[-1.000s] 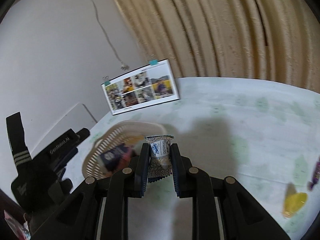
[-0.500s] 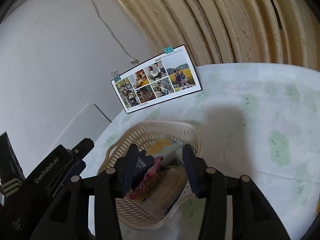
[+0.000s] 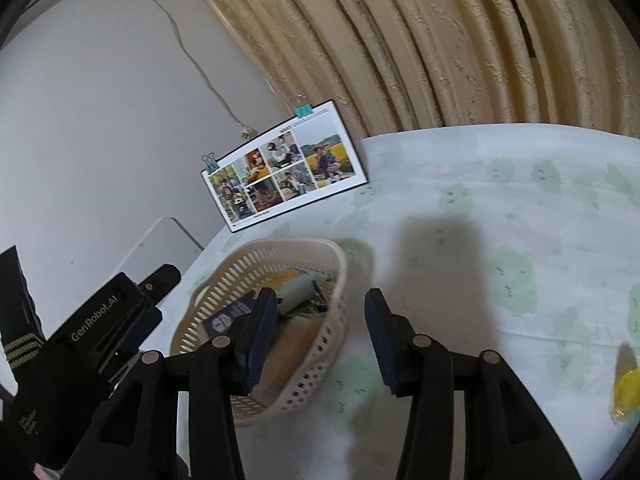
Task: Organize snacks
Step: 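Move the right tool from the basket back to the purple wrapped candy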
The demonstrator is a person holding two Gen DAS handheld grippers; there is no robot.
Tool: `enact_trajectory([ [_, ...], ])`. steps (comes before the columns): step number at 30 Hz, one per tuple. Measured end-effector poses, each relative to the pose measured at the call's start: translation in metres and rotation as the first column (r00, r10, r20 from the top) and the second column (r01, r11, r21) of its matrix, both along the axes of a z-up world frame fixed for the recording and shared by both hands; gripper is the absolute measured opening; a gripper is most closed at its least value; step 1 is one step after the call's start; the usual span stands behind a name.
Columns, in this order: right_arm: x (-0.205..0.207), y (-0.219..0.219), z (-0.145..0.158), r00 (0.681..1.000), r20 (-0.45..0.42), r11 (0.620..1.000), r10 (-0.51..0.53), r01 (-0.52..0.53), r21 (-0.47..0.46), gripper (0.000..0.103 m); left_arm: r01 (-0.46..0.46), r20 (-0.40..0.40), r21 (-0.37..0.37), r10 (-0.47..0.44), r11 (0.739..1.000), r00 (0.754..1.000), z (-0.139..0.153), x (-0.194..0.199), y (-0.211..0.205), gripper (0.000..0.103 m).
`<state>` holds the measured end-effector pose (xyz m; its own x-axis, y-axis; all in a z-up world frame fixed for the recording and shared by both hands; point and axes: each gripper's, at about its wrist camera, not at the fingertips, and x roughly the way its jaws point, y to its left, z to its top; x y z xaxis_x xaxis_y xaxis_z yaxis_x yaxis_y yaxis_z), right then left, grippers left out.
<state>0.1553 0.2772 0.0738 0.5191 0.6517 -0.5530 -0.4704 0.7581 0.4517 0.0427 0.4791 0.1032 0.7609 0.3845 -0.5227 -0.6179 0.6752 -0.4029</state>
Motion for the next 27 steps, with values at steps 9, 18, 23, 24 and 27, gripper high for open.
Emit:
enact_trajectory([
  [9,-0.004,-0.029,0.001,0.996,0.038,0.995,-0.086,0.088,-0.049,0.044,0.063,0.0,0.075,-0.064,0.995,0.998,0.007,0.005,-0.028,0.061],
  [18,-0.008,-0.062,0.001,0.982,0.085,0.979,-0.168,0.176,-0.103,0.044,0.12,-0.012,0.134,-0.119,0.984,0.993,0.011,0.01,-0.051,0.062],
  [23,-0.012,-0.082,0.001,0.971,0.109,0.965,-0.213,0.227,-0.133,0.044,0.151,-0.019,0.16,-0.15,0.975,0.988,0.011,0.012,-0.063,0.064],
  [24,-0.012,-0.089,0.001,0.967,0.115,0.96,-0.228,0.243,-0.138,0.044,0.158,-0.021,0.166,-0.157,0.973,0.987,0.012,0.013,-0.065,0.064],
  [27,-0.013,-0.11,0.001,0.956,0.125,0.946,-0.265,0.283,-0.156,0.045,0.184,-0.026,0.189,-0.182,0.965,0.983,0.012,0.014,-0.075,0.067],
])
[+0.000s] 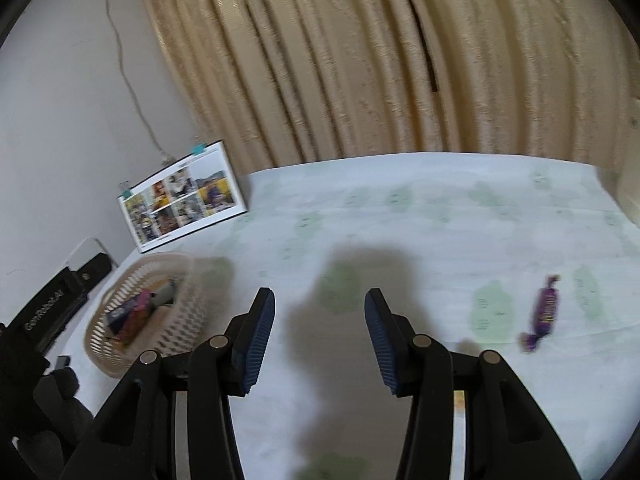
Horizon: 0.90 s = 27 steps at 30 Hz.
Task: Organize snacks
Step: 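Move the right tool from the basket back to the purple wrapped candy, then close the right tool on the purple wrapped candy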
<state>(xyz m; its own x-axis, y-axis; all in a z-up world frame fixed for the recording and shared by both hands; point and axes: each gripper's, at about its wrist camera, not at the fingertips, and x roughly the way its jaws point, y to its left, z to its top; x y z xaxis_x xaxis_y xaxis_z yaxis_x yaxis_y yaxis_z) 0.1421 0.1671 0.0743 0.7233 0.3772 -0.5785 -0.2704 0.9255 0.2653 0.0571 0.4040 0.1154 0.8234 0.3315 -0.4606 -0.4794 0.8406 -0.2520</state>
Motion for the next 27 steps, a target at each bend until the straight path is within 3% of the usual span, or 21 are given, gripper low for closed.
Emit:
enact_trajectory([
  [14,0.013,-0.107,-0.034,0.965,-0.074,0.966,-0.252,0.247,-0.07,0.045,0.112,-0.017,0.098,-0.111,0.989,0.994,0.002,0.004,-0.041,0.072],
  [27,0.043,-0.129,-0.057,0.944,-0.149,0.953,-0.295,0.28,-0.116,0.043,0.251,-0.062,0.16,-0.244,0.955,0.968,-0.004,0.008,-0.083,0.072],
])
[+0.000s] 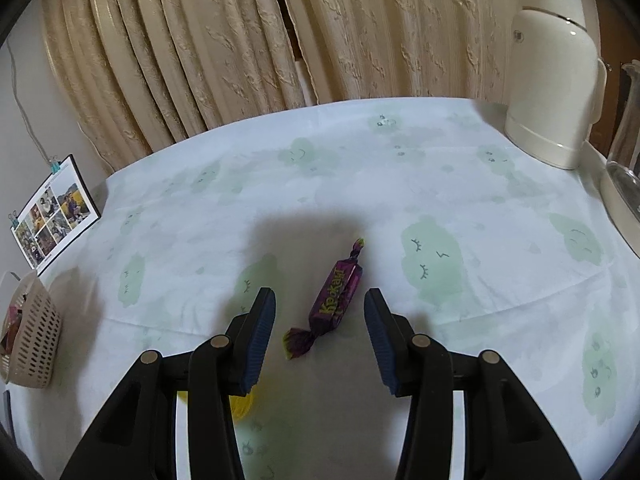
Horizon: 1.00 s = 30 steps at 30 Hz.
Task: Organize snacks
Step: 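Close the right tool on the purple wrapped candy, then hold the purple candy in the right tool while the left tool grasps the yellow plastic egg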
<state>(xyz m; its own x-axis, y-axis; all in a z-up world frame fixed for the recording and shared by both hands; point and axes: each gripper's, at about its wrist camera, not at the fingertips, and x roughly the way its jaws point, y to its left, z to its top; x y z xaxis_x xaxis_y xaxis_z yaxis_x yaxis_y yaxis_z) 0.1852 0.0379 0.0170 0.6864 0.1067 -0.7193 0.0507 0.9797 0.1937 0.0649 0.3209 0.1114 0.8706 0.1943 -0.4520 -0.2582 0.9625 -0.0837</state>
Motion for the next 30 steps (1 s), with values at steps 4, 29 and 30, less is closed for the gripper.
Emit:
enact_trajectory([
  [4,0.01,0.006,-0.004,1.0,-0.019,1.0,0.006,-0.007,-0.025,0.038,0.034,-0.011,0.023,-0.034,0.999,0.999,-0.002,0.001,-0.01,0.072],
  [29,-0.001,-0.01,-0.012,0.999,-0.041,1.0,0.005,-0.005,-0.001,0.016,0.217,-0.149,-0.039,-0.221,0.975,0.964,-0.03,0.021,-0.036,0.072],
  [30,-0.004,-0.012,-0.012,0.999,-0.04,1.0,0.006,-0.006,0.001,0.016,0.233,-0.158,-0.058,-0.239,0.971,0.958,-0.032,0.023,-0.037,0.072],
])
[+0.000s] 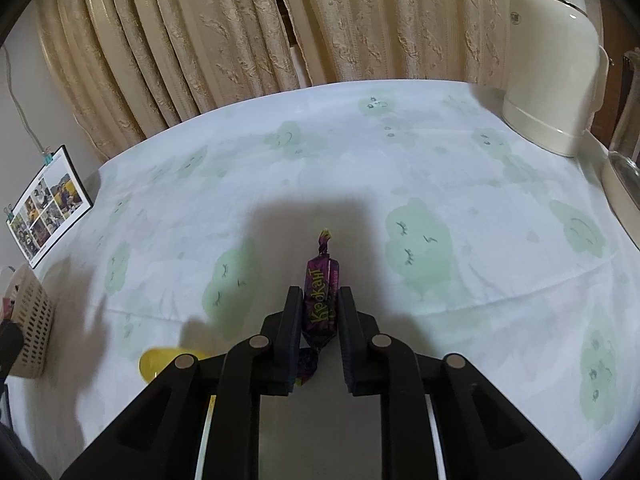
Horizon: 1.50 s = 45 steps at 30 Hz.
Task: Organize snacks
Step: 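Hold the purple candy in the right tool while the left tool grasps the yellow plastic egg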
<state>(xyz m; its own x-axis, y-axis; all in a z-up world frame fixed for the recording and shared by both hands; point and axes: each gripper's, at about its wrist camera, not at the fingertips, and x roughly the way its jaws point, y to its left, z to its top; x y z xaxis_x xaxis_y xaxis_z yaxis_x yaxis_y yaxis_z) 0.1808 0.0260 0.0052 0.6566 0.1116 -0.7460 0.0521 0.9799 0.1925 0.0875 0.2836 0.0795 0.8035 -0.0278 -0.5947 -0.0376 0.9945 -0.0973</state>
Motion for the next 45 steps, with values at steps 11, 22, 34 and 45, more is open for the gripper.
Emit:
enact_trajectory([
  [11,-0.035,-0.016,0.0,1.0,0.016,0.998,-0.002,0.001,0.061,0.016,0.161,-0.044,-0.039,-0.162,0.986,0.986,-0.015,0.004,-0.031,0.072],
  [22,-0.04,-0.026,0.001,0.999,0.043,0.991,-0.024,0.018,0.135,0.016,0.294,-0.106,-0.035,-0.296,0.955,0.949,-0.035,0.013,-0.083,0.072],
  [34,-0.042,-0.028,0.002,0.999,0.049,0.988,-0.016,0.008,0.154,0.017,0.35,-0.209,-0.048,-0.352,0.936,0.912,-0.052,0.047,-0.119,0.046],
  [45,-0.042,-0.028,0.002,0.999,0.048,0.988,-0.015,0.008,0.153,0.017,0.372,-0.22,-0.109,-0.387,0.922,0.895,-0.055,0.062,-0.125,0.036],
])
